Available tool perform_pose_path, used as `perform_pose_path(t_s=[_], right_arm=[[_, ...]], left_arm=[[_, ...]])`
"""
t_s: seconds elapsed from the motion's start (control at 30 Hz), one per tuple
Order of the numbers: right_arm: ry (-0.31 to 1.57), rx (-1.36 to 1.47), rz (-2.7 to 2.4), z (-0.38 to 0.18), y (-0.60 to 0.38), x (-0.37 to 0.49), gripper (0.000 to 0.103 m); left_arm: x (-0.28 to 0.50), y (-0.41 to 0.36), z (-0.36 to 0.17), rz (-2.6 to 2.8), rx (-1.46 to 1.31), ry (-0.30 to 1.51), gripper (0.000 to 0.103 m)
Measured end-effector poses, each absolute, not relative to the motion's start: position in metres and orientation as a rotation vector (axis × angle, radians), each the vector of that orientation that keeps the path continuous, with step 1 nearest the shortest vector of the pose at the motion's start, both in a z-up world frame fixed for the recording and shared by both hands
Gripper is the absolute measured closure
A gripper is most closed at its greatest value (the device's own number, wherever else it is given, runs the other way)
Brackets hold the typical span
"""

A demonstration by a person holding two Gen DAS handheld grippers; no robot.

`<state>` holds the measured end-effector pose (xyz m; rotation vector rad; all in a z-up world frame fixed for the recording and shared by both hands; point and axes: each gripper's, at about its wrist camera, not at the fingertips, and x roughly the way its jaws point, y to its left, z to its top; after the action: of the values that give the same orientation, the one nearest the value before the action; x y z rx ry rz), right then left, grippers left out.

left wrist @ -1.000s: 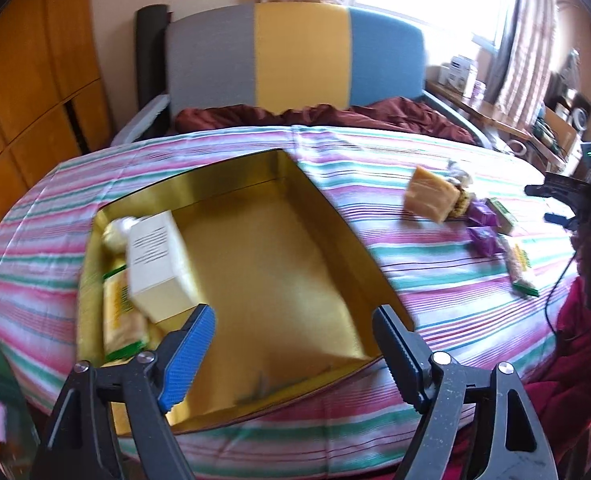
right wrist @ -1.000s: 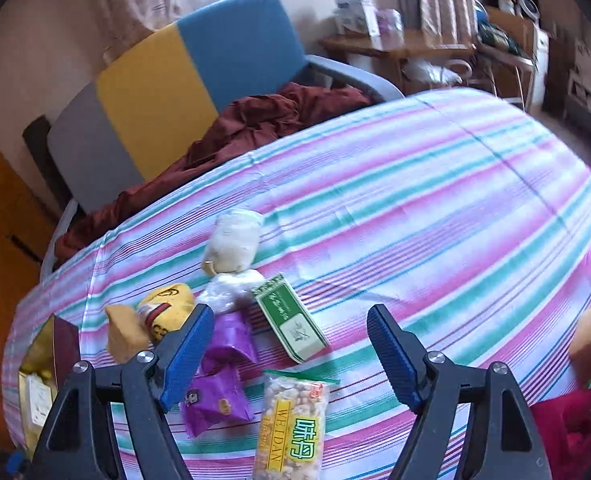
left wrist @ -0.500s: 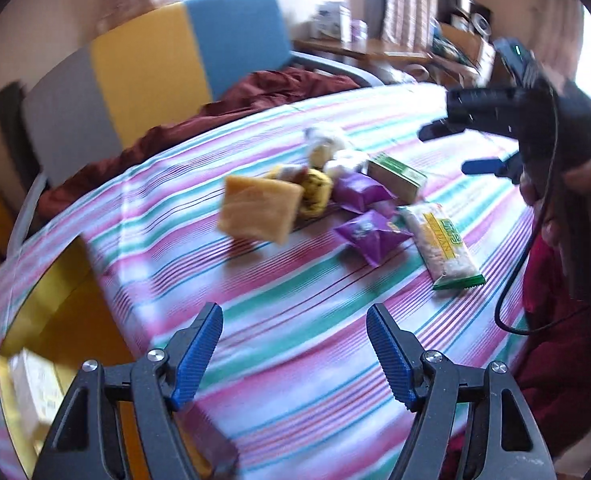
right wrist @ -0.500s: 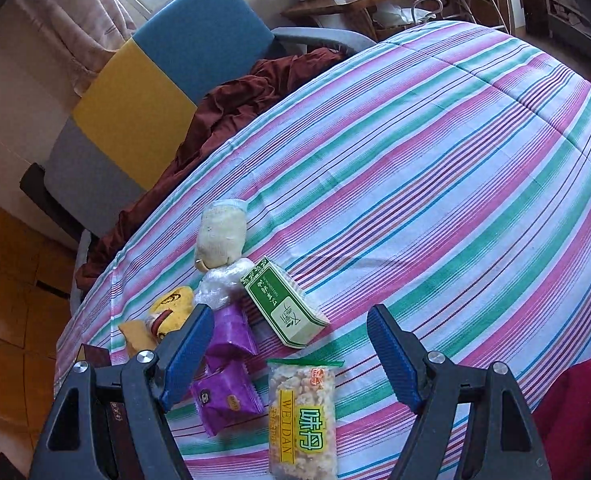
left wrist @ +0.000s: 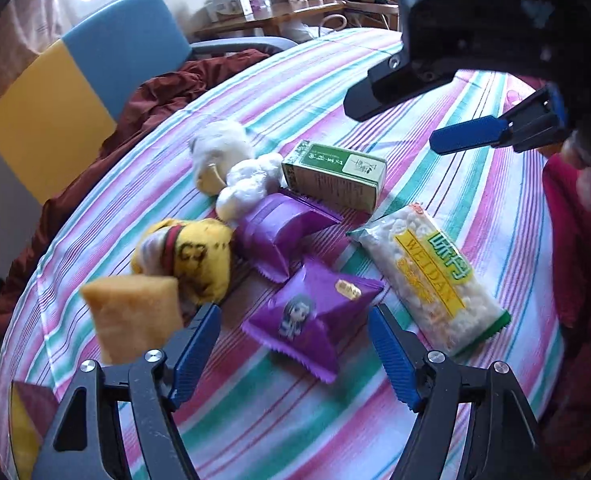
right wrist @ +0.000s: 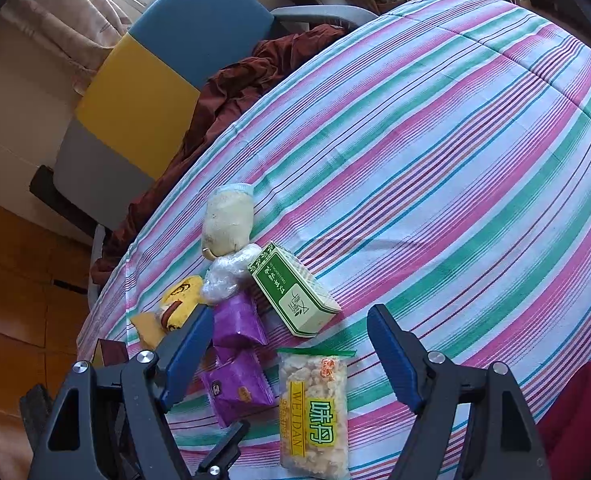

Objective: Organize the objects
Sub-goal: 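Move both grippers back to the pile and grasp the purple snack pack with the left gripper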

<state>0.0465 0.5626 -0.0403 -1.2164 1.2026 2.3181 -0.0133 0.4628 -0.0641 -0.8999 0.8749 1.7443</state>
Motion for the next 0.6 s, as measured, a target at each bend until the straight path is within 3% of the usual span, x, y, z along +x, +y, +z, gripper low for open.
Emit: perform_pose_path(t_s=[0.1, 0.13, 0.17, 0.4, 0.6], right_arm=[[1.212, -1.22, 2.314, -0.042, 0.563, 0.046, 0.023], [1.212, -1.223, 2.31, -0.042, 0.564, 0.045, 0.023], [1.212, -1.226, 2.308, -0.043, 0.564, 0.045, 0.023], [1.2, -1.236, 2.297, -0.045, 0.565, 0.045, 0.023], [1.142, -1.281, 2.305, -0.046, 0.559, 0.04, 0.023]], left_arm=[[-0.019, 0.471, -0.074, 1.714, -0.927, 0.866, 0.029], [-0.021, 0.473, -0.076, 1.706, -0.944, 0.846, 0.041], [-0.024, 0.473, -0.078, 1.693, -0.98, 0.808, 0.045], [-0.02, 0.436, -0.081, 1.788, -1.063, 0.611, 0.046], [0.008, 0.382, -0.081, 1.873, -1.042, 0.563, 0.045]])
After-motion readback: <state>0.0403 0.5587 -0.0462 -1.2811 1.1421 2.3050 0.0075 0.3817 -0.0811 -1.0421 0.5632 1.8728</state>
